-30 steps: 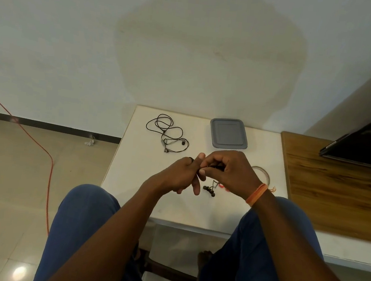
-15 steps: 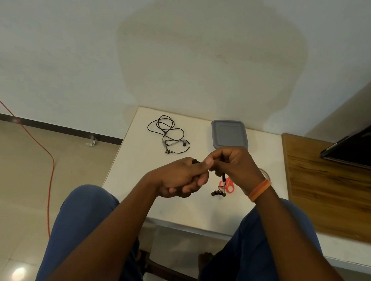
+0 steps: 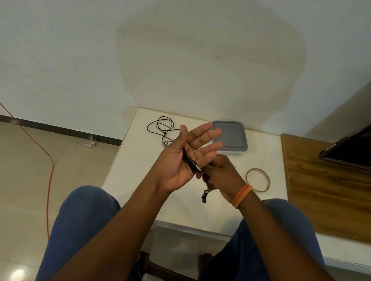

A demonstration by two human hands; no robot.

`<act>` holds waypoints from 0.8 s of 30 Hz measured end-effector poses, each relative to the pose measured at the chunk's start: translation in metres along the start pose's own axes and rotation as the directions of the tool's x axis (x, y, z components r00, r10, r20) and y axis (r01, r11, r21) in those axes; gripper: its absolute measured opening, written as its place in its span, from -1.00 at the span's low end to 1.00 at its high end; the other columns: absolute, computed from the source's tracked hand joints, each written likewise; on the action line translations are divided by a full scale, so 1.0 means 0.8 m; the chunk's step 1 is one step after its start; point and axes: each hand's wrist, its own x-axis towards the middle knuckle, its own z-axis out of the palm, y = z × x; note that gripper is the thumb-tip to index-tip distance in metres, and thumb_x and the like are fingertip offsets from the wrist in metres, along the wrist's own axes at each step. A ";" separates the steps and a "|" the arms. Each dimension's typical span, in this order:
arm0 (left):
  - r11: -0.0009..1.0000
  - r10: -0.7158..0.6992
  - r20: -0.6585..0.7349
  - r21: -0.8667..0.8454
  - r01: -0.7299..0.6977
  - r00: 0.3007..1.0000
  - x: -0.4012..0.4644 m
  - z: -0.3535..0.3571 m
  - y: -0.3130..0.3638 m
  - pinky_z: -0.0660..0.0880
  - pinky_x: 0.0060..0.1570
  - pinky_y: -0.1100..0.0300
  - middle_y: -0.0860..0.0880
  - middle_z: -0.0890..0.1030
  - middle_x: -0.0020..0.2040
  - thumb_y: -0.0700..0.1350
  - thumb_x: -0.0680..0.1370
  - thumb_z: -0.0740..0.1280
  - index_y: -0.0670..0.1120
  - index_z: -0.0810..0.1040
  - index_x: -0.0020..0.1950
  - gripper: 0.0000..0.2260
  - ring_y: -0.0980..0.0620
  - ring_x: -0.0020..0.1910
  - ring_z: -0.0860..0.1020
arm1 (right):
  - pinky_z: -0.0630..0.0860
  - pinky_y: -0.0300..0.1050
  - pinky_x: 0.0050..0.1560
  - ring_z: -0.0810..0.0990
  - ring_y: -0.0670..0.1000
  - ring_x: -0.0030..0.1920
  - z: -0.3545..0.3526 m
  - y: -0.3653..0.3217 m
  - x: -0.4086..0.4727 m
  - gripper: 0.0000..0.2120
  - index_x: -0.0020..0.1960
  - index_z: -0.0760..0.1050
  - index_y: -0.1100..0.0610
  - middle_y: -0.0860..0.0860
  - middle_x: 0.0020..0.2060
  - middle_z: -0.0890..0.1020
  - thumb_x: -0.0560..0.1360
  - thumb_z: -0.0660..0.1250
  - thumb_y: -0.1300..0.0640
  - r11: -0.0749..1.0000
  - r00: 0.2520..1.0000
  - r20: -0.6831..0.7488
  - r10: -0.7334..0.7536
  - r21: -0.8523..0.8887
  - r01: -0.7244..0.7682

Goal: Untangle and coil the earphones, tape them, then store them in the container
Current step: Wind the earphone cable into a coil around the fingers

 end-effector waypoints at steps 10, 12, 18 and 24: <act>0.992 0.108 -0.163 0.082 -0.096 0.981 0.009 -0.006 -0.010 0.44 0.31 -0.07 -0.24 0.48 0.39 -0.10 0.64 0.13 -0.27 0.29 0.47 -0.56 -0.21 0.35 0.48 | 0.38 -0.18 -0.41 0.38 0.08 -0.42 0.016 0.011 0.000 -0.68 -0.18 0.54 0.34 0.22 -0.34 0.51 0.61 0.18 0.15 0.974 0.993 0.024 0.116 -0.199 -0.109; 0.985 0.142 -0.193 0.127 -0.118 0.971 0.009 -0.004 -0.013 0.46 0.30 -0.05 -0.21 0.50 0.37 -0.09 0.54 0.23 -0.24 0.33 0.45 -0.51 -0.20 0.33 0.51 | 0.42 -0.13 -0.37 0.41 0.11 -0.40 0.017 0.014 0.001 -0.67 -0.16 0.55 0.36 0.23 -0.34 0.52 0.61 0.17 0.14 0.963 0.993 0.022 0.118 -0.245 -0.110; 0.879 0.275 -0.274 0.460 -0.125 0.922 0.014 -0.017 -0.015 0.48 0.28 0.03 -0.08 0.66 0.18 -0.01 0.68 0.15 -0.16 0.60 0.16 -0.69 -0.05 0.29 0.56 | 0.51 -0.28 -0.36 0.49 -0.10 -0.49 0.012 0.011 -0.005 -0.76 -0.11 0.59 0.16 -0.05 -0.40 0.56 0.60 0.23 0.08 0.906 0.998 0.054 -0.032 -0.419 0.051; 0.523 0.389 -0.224 0.852 -0.014 0.894 0.020 -0.035 -0.027 0.43 0.21 0.11 0.11 0.62 0.05 0.23 0.61 0.18 0.15 0.69 -0.06 -0.67 0.17 0.04 0.54 | 0.55 -0.35 -0.25 0.59 -0.09 -0.44 0.008 0.015 -0.009 -0.76 0.10 0.61 0.19 -0.06 -0.34 0.59 0.57 0.29 0.06 0.824 0.994 0.103 -0.047 -0.558 0.096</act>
